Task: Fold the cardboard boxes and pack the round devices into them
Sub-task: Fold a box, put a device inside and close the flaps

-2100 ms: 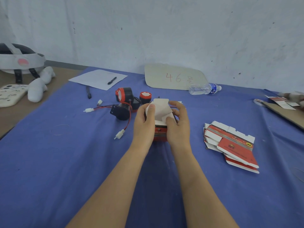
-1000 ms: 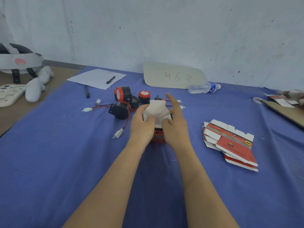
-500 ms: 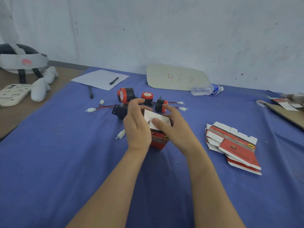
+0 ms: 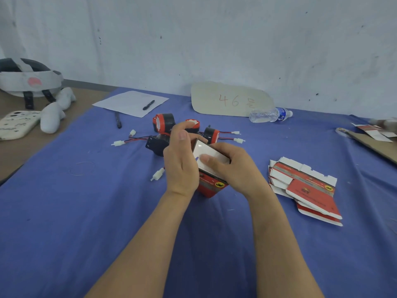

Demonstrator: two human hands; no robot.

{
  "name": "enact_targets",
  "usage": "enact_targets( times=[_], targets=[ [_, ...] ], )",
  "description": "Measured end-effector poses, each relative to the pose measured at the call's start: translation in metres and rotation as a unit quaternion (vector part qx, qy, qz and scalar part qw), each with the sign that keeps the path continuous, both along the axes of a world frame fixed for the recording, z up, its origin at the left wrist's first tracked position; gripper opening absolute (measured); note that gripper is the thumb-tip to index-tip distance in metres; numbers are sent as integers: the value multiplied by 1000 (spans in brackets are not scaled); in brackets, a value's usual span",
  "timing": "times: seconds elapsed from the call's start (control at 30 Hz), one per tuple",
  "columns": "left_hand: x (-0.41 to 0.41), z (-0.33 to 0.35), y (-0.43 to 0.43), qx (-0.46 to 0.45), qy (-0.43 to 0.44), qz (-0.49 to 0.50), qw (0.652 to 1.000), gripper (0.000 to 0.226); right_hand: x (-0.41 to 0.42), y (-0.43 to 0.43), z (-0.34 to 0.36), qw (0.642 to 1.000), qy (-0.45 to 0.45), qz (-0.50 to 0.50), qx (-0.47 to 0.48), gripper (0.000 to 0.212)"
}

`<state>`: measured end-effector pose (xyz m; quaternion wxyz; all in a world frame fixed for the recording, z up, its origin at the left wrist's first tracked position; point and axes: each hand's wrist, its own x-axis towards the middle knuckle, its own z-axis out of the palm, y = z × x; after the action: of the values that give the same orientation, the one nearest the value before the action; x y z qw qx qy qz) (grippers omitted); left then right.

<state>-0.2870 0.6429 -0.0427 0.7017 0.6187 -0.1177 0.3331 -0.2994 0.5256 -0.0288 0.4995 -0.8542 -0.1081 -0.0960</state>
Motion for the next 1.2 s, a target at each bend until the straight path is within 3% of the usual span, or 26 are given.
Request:
enact_targets(
  times=[0.1, 0.17, 0.23, 0.37, 0.6, 0.7, 0.77, 0.87, 0.97, 1.1, 1.2],
  targets=[
    [6, -1, -1, -18, 38, 1, 999, 37, 7, 3, -4, 993, -42, -101, 52, 20],
    [16, 0, -7, 27, 142, 6, 990, 33, 9, 5, -6, 972, -68, -188, 127, 17],
    [20, 0, -16, 34, 213, -53, 975, 27, 9, 9, -8, 955, -84, -226, 173, 13],
    [6, -15, -25, 55, 127, -115, 984, 59, 10, 18, -13, 972, -60, -172, 147, 23],
    [7, -21, -20, 47, 156, -88, 983, 75, 10, 21, -16, 978, -49, -152, 134, 28],
    [9, -20, -18, 45, 153, -86, 984, 75, 9, 23, -15, 979, -40, -125, 157, 25],
    [12, -20, -15, 56, 151, -71, 984, 71, 8, 24, -14, 969, -5, -98, 227, 24],
    [11, -18, -13, 62, 138, -38, 988, 42, 9, 21, -12, 935, 65, -79, 339, 35],
    [13, -19, -10, 69, 137, -52, 987, 26, 9, 12, -11, 942, 34, -54, 329, 25],
    [20, -24, -4, 126, 152, -52, 979, 35, 4, 3, -9, 949, 56, 10, 311, 16],
    [22, -23, -11, 4, 240, -170, 956, 44, 2, 5, -6, 973, 40, 38, 225, 23]
  ],
)
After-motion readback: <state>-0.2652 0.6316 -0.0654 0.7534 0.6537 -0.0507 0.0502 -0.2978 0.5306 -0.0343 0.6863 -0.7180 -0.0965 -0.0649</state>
